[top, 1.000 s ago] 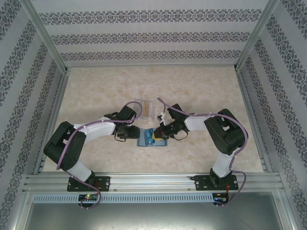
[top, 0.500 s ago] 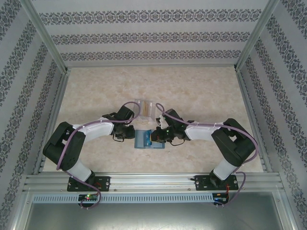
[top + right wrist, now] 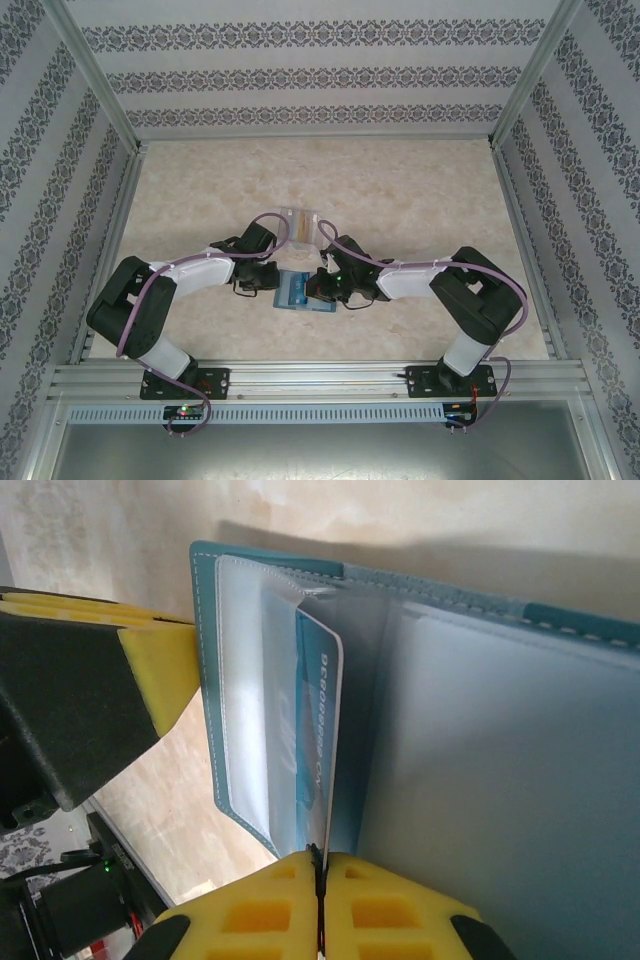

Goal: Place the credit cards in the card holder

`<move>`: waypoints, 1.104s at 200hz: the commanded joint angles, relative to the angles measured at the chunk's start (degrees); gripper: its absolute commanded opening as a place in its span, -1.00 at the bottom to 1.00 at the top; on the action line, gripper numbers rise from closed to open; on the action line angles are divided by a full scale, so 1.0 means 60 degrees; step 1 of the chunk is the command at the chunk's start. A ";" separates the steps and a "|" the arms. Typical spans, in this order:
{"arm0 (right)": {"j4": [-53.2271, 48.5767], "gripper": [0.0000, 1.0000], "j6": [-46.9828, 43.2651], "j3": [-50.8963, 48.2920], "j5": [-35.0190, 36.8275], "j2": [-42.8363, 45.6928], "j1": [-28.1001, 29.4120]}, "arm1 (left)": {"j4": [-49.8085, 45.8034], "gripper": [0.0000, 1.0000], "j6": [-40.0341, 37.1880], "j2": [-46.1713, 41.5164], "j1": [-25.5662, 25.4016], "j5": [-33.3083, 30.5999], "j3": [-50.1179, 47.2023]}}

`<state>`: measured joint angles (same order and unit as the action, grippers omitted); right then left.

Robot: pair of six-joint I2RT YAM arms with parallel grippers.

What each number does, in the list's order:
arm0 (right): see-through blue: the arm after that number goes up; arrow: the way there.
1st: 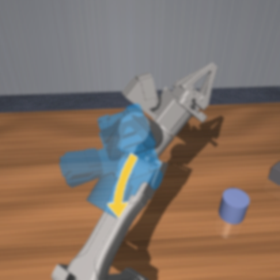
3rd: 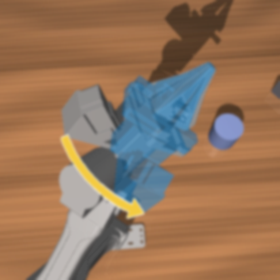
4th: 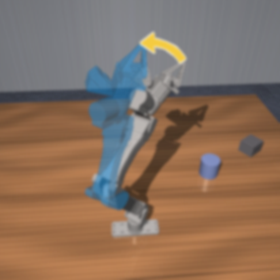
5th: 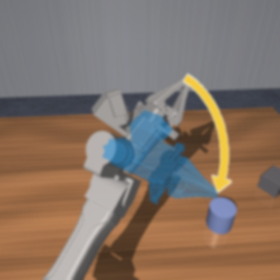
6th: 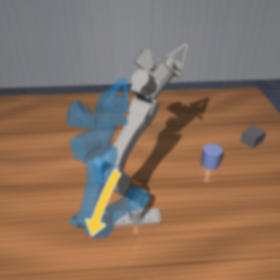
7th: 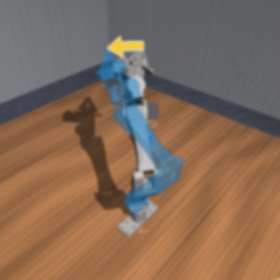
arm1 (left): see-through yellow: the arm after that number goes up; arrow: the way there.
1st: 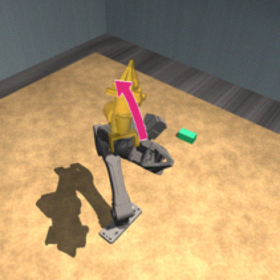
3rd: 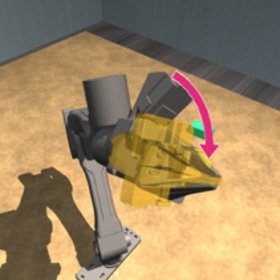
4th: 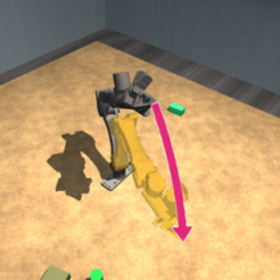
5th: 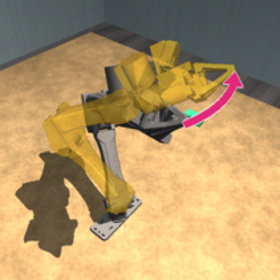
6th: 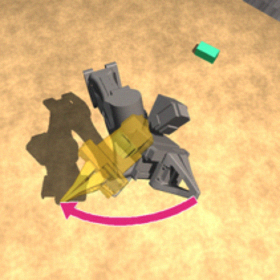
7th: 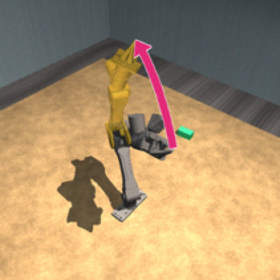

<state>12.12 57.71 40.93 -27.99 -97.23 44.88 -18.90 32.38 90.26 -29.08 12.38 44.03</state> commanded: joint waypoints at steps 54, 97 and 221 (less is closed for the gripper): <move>0.0172 -0.73 0.0623 0.0614 0.0576 -0.0843 0.0605 | 0.0240 -0.60 0.0262 0.0487 -0.0105 0.0683 -0.0496; -0.0906 -0.47 -0.0048 0.0832 0.1243 -0.0205 0.0646 | 0.0035 -0.60 0.0199 0.0342 -0.0069 0.0575 -0.0483; -0.1434 -0.57 -0.0508 0.1421 0.1305 -0.0796 0.0663 | 0.0359 -0.61 0.0374 0.0689 0.0276 0.1365 -0.0547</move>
<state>4.49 55.33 47.53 -20.82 -100.01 48.27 -18.52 33.36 90.37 -26.85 16.14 43.72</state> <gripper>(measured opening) 0.216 0.194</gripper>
